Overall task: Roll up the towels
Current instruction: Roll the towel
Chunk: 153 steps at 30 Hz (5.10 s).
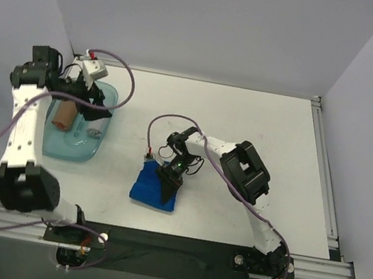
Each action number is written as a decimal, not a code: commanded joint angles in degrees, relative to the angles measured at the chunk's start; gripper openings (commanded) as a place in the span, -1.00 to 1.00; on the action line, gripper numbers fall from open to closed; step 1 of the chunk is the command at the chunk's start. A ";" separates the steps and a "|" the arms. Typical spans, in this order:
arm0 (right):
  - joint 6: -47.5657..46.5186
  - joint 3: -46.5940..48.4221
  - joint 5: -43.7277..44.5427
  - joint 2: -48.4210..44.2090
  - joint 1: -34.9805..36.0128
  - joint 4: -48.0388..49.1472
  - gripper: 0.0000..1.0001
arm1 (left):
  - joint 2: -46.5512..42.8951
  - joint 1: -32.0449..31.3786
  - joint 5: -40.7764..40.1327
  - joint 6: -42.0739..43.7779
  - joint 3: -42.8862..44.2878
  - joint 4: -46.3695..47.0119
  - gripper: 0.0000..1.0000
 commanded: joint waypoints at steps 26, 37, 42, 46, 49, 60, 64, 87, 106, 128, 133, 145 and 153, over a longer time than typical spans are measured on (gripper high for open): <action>-3.41 13.76 1.24 20.97 -5.89 -18.78 -1.00 | -46.42 -51.34 -36.55 0.84 -63.65 37.17 0.63; -2.36 16.49 2.47 23.08 -5.89 -19.83 -1.00 | -32.37 -65.85 -45.61 -0.74 -65.77 56.60 0.61; -0.87 17.19 3.26 23.61 -5.98 -19.75 -1.00 | -27.88 -69.46 -45.17 -4.16 -65.33 56.95 0.52; 0.45 17.37 3.52 23.88 -6.07 -19.66 -1.00 | -26.30 -70.52 -46.22 -6.36 -67.35 55.99 0.46; 0.81 17.28 3.70 23.61 -6.42 -19.57 -1.00 | -26.12 -70.61 -47.54 -7.67 -68.93 53.97 0.26; 4.41 17.02 6.07 20.37 -10.10 -18.69 -0.23 | -28.93 -69.38 -47.47 -10.76 -69.38 43.97 -0.56; 6.34 16.75 6.07 18.08 -12.92 -17.81 -0.12 | -27.26 -67.36 -42.02 -11.63 -66.13 37.37 -0.74; 6.61 4.66 1.25 -22.05 -32.25 -13.17 -0.16 | 3.47 -54.00 -21.01 0.66 -39.78 20.67 -0.72; 7.57 -16.64 24.33 -48.28 -13.83 1.69 -0.03 | 41.55 -40.91 -10.98 2.95 -6.45 0.27 -0.57; 0.02 -19.89 56.53 -28.16 16.43 28.23 0.19 | 46.22 -39.49 -10.10 4.62 -1.78 -3.43 -0.42; 0.10 -21.83 53.72 -25.70 16.43 30.35 -0.06 | 46.66 -39.49 -10.01 4.54 -1.43 -3.69 -0.42; -0.68 -21.92 33.24 -19.46 10.55 22.54 -1.00 | 43.77 -38.00 -10.02 -0.91 -4.33 1.05 -0.02; -2.44 -20.51 24.97 -16.64 7.99 13.92 -1.00 | 36.73 -29.40 -5.45 -5.13 -1.17 1.67 0.33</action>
